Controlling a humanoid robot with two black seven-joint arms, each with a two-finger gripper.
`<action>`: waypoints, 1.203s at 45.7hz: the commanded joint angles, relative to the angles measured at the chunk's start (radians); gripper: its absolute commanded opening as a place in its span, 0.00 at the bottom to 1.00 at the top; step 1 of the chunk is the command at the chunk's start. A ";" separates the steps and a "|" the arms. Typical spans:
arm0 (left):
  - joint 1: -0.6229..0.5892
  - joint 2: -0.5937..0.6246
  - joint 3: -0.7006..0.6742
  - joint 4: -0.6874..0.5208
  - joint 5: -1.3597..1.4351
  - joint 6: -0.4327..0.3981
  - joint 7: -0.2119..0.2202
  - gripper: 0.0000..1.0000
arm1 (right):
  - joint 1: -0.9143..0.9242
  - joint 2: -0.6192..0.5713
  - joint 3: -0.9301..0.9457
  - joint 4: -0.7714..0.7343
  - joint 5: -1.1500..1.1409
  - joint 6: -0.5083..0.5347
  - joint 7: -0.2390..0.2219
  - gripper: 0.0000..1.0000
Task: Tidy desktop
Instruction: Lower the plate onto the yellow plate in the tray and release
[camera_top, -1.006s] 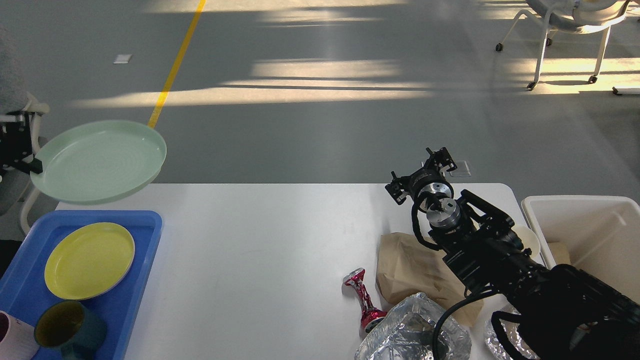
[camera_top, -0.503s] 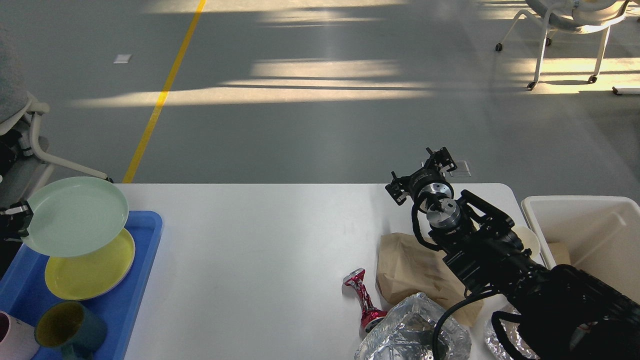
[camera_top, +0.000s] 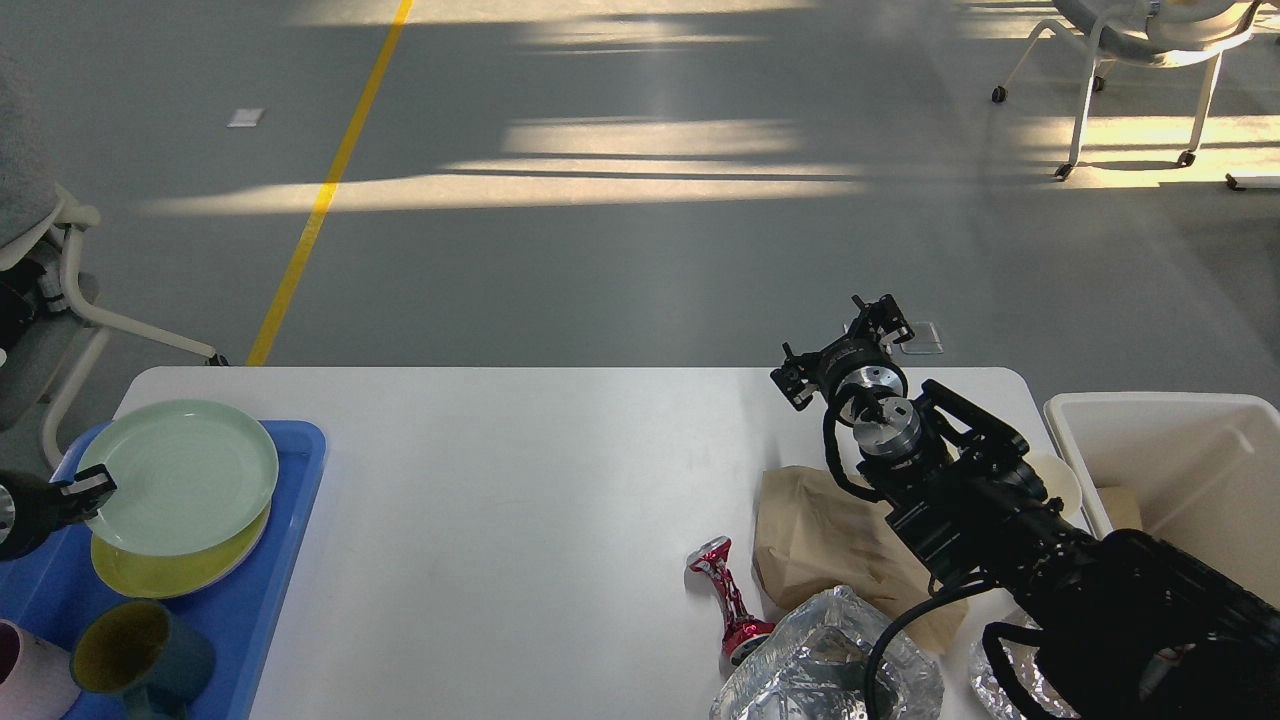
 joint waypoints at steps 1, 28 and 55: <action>0.015 -0.022 -0.010 0.000 0.000 0.003 -0.001 0.08 | 0.000 0.000 0.000 0.000 0.000 -0.001 0.000 1.00; 0.036 -0.013 -0.010 0.000 0.002 0.000 -0.011 0.57 | 0.000 0.000 0.000 0.000 0.000 0.000 0.000 1.00; 0.132 -0.074 -0.113 0.000 0.000 0.232 -0.019 0.54 | 0.000 0.000 0.000 0.000 0.000 -0.001 0.000 1.00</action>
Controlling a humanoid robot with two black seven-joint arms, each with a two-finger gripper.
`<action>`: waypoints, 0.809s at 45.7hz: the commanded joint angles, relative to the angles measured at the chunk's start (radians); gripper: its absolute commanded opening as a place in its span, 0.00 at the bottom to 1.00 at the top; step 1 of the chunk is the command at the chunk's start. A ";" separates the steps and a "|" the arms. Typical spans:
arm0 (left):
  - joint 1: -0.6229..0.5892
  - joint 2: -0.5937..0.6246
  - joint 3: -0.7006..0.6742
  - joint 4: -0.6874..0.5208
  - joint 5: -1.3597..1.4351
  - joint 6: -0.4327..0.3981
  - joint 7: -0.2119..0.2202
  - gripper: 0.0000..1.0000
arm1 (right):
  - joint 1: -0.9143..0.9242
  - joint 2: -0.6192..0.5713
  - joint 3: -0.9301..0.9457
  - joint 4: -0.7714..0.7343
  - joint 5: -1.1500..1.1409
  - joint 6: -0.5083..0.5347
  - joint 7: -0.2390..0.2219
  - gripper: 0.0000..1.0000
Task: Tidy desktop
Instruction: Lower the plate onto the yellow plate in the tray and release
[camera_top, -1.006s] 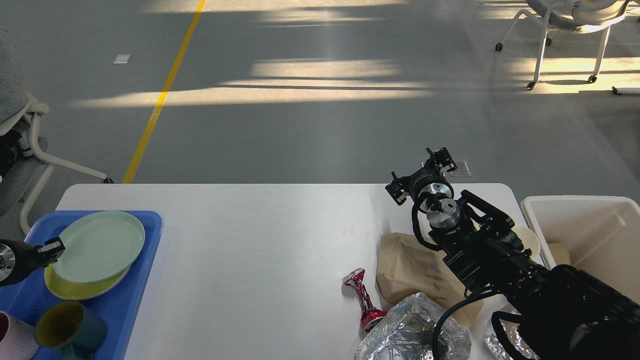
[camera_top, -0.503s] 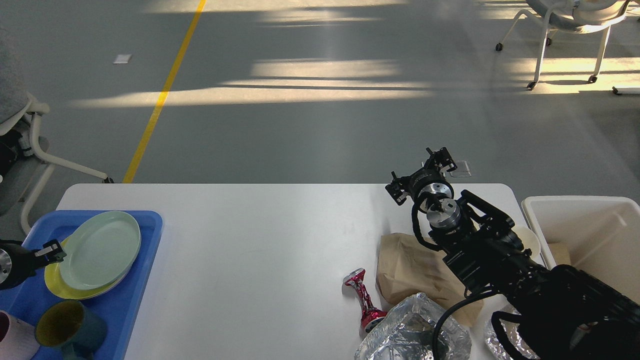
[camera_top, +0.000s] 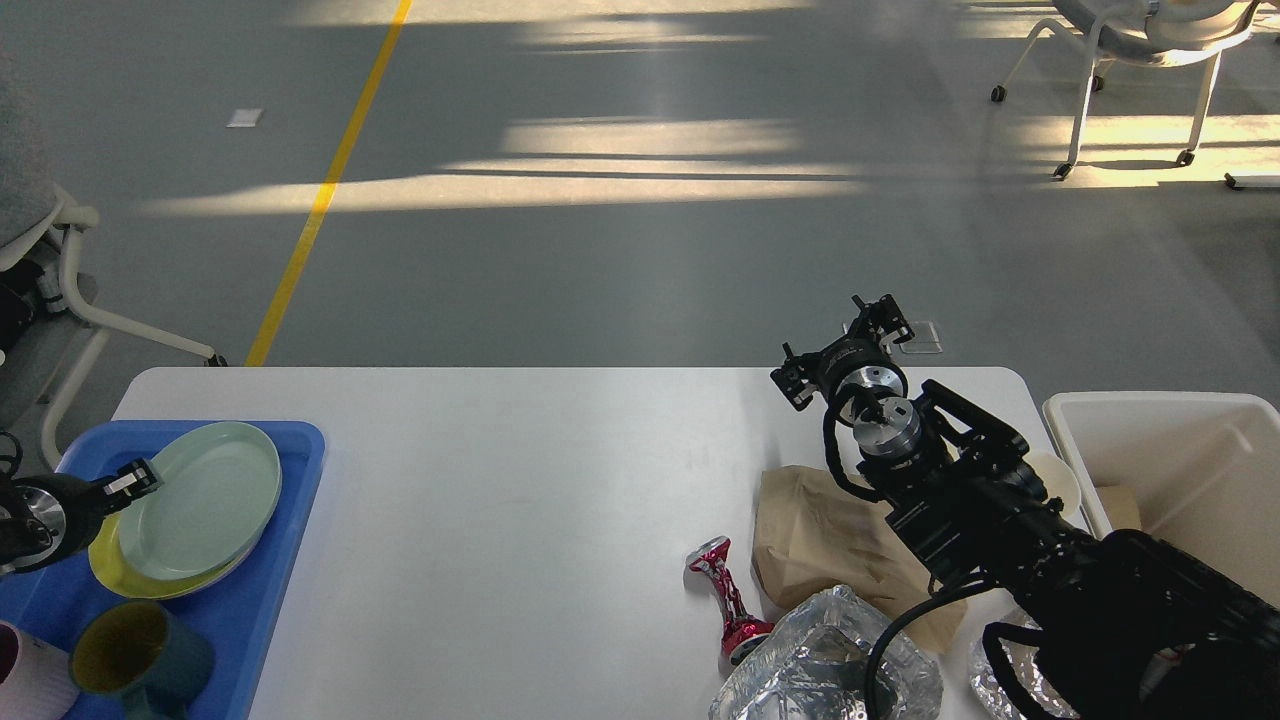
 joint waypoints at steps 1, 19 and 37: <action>0.023 -0.012 -0.004 0.000 0.000 0.026 0.000 0.54 | 0.000 0.000 0.000 0.000 0.000 -0.001 0.000 1.00; 0.084 -0.056 -0.029 0.002 -0.001 0.053 -0.002 0.54 | 0.000 0.000 0.000 0.000 0.000 0.001 0.000 1.00; 0.110 -0.062 -0.027 0.002 0.000 0.058 -0.002 0.54 | 0.000 0.000 0.000 0.000 0.000 -0.001 0.000 1.00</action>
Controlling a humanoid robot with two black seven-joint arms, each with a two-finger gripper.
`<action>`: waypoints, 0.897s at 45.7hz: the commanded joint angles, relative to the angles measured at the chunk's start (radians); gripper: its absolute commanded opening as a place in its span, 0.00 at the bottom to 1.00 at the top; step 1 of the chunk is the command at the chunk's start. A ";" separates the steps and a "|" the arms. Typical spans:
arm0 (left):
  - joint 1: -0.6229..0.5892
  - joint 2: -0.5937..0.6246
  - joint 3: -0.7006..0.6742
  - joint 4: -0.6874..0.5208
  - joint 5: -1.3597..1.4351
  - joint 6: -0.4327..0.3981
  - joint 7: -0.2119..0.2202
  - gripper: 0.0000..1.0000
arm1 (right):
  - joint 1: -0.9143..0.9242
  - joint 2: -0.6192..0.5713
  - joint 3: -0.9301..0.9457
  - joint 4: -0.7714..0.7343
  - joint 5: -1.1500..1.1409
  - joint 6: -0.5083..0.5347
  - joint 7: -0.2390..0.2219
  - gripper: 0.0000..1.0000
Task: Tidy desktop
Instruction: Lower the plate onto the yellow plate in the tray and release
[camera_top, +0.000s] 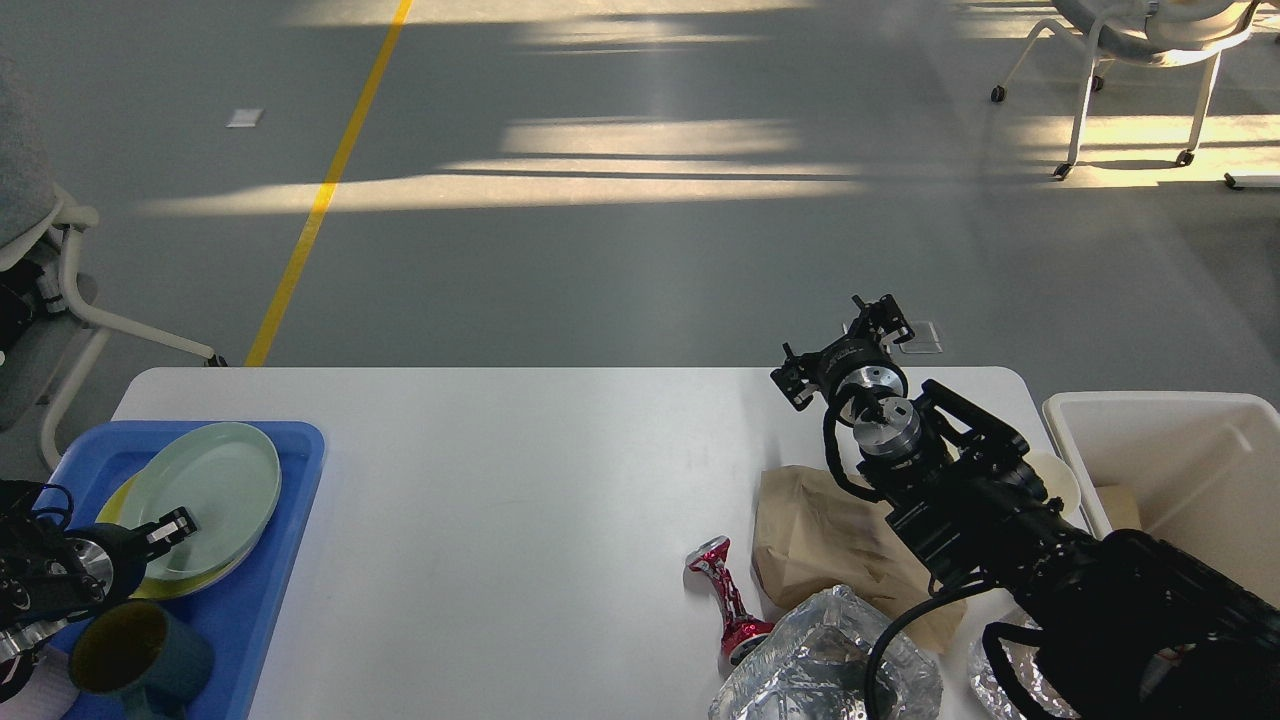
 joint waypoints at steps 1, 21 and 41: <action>0.010 0.000 0.002 0.000 0.001 0.000 0.000 0.54 | 0.000 0.000 0.000 0.000 0.000 0.001 0.000 1.00; 0.026 0.006 0.015 -0.002 0.017 0.000 0.002 0.54 | 0.000 0.000 0.000 0.000 0.000 0.001 0.000 1.00; -0.171 0.164 0.019 -0.153 0.020 -0.055 0.006 0.55 | 0.000 0.000 0.000 0.000 0.000 0.001 0.000 1.00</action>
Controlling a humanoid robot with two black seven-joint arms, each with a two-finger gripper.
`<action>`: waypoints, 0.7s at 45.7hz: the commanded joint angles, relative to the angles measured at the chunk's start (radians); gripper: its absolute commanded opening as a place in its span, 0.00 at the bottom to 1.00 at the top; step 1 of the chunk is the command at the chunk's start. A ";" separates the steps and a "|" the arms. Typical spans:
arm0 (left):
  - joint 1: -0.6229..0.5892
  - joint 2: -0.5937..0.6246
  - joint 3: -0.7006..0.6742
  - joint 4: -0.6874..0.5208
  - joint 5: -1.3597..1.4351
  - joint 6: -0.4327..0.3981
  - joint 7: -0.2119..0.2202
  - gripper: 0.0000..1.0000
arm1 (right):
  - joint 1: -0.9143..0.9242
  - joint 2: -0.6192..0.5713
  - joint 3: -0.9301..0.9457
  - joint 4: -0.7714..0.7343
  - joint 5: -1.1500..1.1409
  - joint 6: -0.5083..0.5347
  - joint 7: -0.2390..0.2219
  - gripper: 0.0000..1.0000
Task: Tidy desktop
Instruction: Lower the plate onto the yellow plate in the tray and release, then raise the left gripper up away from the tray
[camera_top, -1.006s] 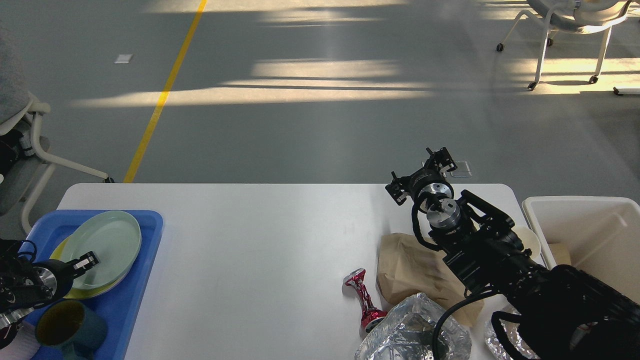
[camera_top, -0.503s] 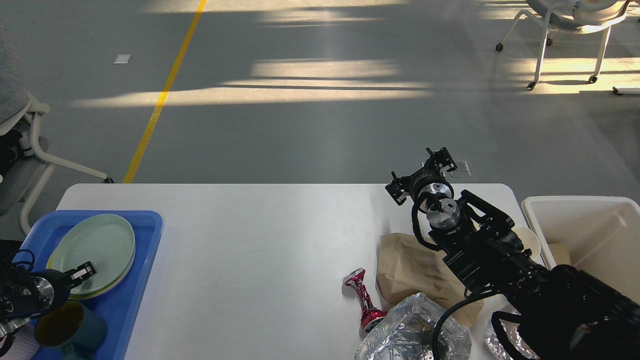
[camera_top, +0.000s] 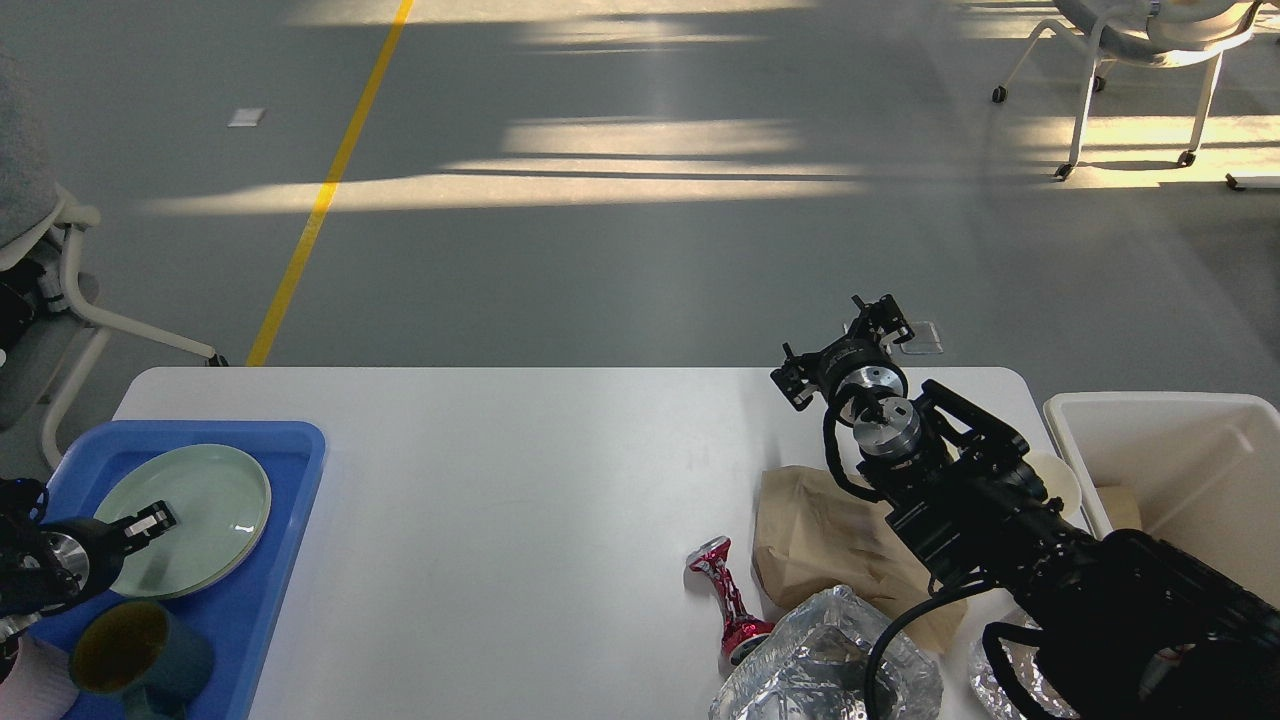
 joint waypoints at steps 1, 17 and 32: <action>-0.099 0.074 0.014 -0.088 0.003 -0.028 0.002 0.55 | 0.000 0.000 0.000 0.000 0.000 0.001 0.000 1.00; -0.208 0.102 0.047 -0.123 0.003 -0.155 0.002 0.55 | 0.000 0.000 0.000 0.000 0.000 0.001 0.000 1.00; -0.291 -0.024 0.127 -0.123 -0.012 -0.183 0.011 0.60 | 0.000 0.000 0.000 0.000 0.000 0.001 0.000 1.00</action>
